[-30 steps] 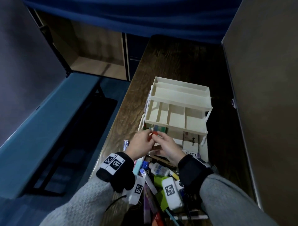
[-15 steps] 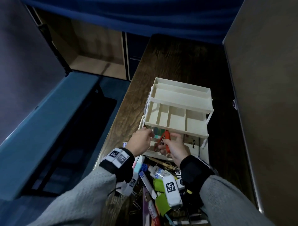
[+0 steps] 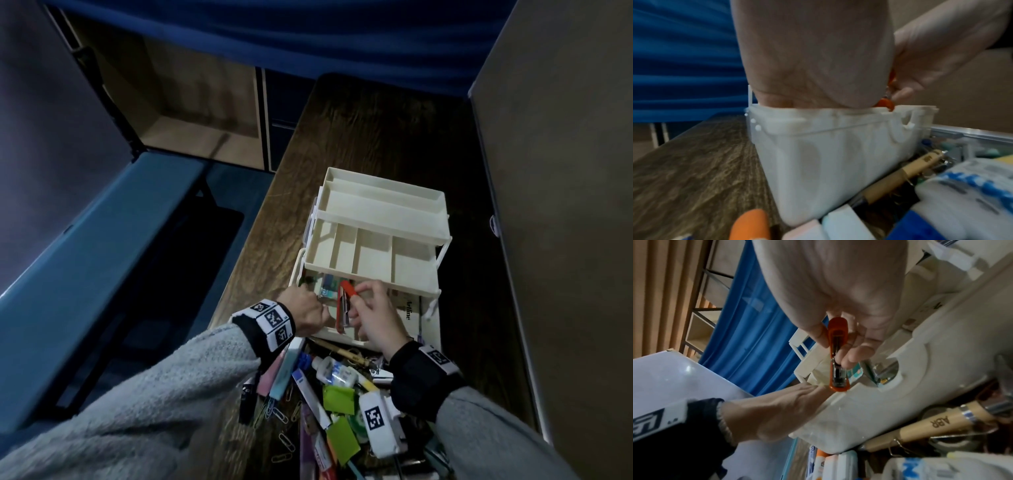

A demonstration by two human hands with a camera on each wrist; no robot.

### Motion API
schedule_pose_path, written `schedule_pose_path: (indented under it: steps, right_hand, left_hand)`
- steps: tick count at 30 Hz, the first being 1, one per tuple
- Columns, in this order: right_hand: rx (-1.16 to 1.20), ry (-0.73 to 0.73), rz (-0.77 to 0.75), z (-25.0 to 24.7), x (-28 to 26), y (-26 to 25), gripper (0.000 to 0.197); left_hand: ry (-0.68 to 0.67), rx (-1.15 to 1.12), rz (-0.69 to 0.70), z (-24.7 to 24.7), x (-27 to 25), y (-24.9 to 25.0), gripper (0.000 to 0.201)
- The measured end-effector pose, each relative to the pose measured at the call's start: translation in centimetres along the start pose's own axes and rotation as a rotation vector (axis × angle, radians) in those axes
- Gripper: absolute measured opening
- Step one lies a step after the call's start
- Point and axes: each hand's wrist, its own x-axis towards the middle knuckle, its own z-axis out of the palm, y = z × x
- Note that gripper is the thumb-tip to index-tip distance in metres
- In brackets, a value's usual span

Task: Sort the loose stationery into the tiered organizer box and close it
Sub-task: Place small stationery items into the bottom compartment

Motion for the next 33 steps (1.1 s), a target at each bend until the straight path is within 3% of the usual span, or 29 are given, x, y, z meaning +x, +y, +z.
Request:
schedule_pose_path:
  steps: [6, 11, 18, 21, 24, 28, 31, 33]
  right_hand:
    - [-0.025, 0.037, 0.001, 0.3, 0.4, -0.5, 0.012]
    - [0.277, -0.093, 0.145, 1.0, 1.0, -1.6, 0.013]
    - [0.257, -0.089, 0.061, 1.8, 0.9, -1.4, 0.012]
    - [0.263, -0.038, 0.076, 1.6, 1.0, -0.8, 0.018]
    - [0.307, -0.098, 0.069, 1.5, 1.3, -0.6, 0.024]
    - [0.187, -0.172, -0.003, 1.6, 2.2, -0.1, 0.033]
    - [0.021, -0.162, -0.086, 1.5, 2.9, 0.2, 0.036]
    - [-0.254, -0.143, -0.274, 1.7, 3.0, 0.2, 0.032]
  left_hand:
    - [0.026, 0.01, -0.055, 0.2, -0.1, 0.6, 0.051]
    - [0.055, -0.017, -0.078, 0.7, -0.1, 0.7, 0.045]
    - [0.072, 0.017, -0.101, 0.9, -0.4, 1.0, 0.047]
    - [0.039, 0.019, -0.089, 0.9, -0.4, 0.9, 0.058]
    - [0.034, -0.017, -0.043, 1.0, -0.3, 0.5, 0.074]
    - [0.038, -0.148, -0.011, 0.6, -0.7, 0.2, 0.063]
    - [-0.018, -0.143, -0.036, 0.3, -0.9, 0.3, 0.082]
    - [-0.05, -0.101, -0.066, 0.2, -0.9, 0.5, 0.088]
